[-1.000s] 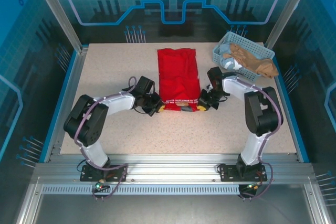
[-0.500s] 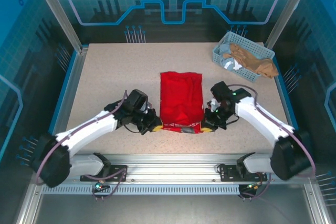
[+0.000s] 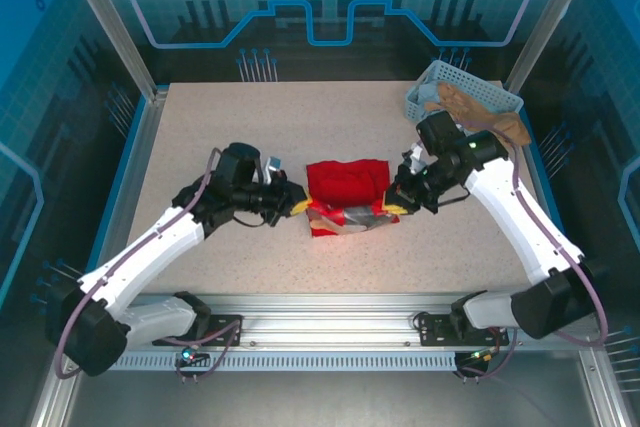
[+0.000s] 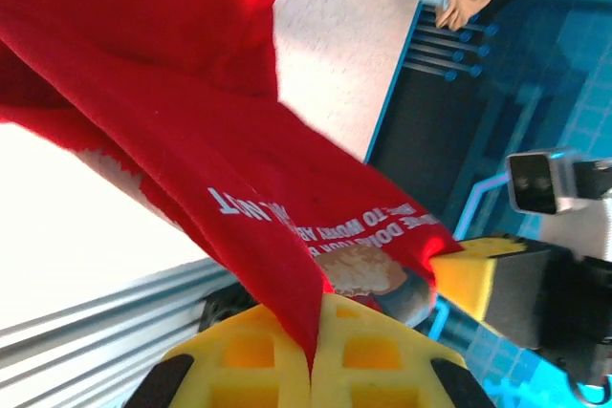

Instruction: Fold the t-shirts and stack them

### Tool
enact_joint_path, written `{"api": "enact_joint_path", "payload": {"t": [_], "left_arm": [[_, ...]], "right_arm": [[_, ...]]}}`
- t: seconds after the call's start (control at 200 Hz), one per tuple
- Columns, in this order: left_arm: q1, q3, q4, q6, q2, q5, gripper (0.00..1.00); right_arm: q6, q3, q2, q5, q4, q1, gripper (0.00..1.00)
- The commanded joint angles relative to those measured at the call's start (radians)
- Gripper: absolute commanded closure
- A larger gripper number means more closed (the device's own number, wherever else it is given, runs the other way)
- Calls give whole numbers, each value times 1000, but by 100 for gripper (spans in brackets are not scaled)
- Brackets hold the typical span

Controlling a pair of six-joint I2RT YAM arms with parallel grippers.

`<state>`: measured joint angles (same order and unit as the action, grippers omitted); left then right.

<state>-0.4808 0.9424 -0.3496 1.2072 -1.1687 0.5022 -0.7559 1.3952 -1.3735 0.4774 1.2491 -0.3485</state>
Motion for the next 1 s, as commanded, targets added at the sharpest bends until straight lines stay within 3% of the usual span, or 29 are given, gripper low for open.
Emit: {"api": "enact_joint_path", "payload": {"t": [0.0,0.27,0.475,0.505,0.595,0.635,0.685,0.775,0.855,0.995], "left_arm": [[35,71,39,4,-82,17,100],[95,220,39,-26,-329,27,100],[144,461,90,-35,-654,73,100],[153,514,66,-43,-708,72,96],[186,668,-19,-82,-844,31,78],[197,716,-29,-87,-884,15,75],[206,761,-68,-95,-911,-14,71],[199,786,-124,-136,-887,-79,53],[174,742,-166,-168,-825,-124,52],[87,536,-43,-95,-720,-130,59]], "right_arm": [[-7,43,-87,2,32,40,100],[6,202,-324,-45,-44,107,100],[-11,315,-529,-69,-119,180,100],[-13,339,-565,-58,-147,192,100],[15,476,-714,-35,-198,223,67],[46,587,-788,-44,-176,236,57],[87,727,-864,-59,-137,242,50],[122,891,-916,-95,-47,253,43],[150,827,-850,-135,-44,251,43],[158,444,-658,-144,-184,230,53]]}}
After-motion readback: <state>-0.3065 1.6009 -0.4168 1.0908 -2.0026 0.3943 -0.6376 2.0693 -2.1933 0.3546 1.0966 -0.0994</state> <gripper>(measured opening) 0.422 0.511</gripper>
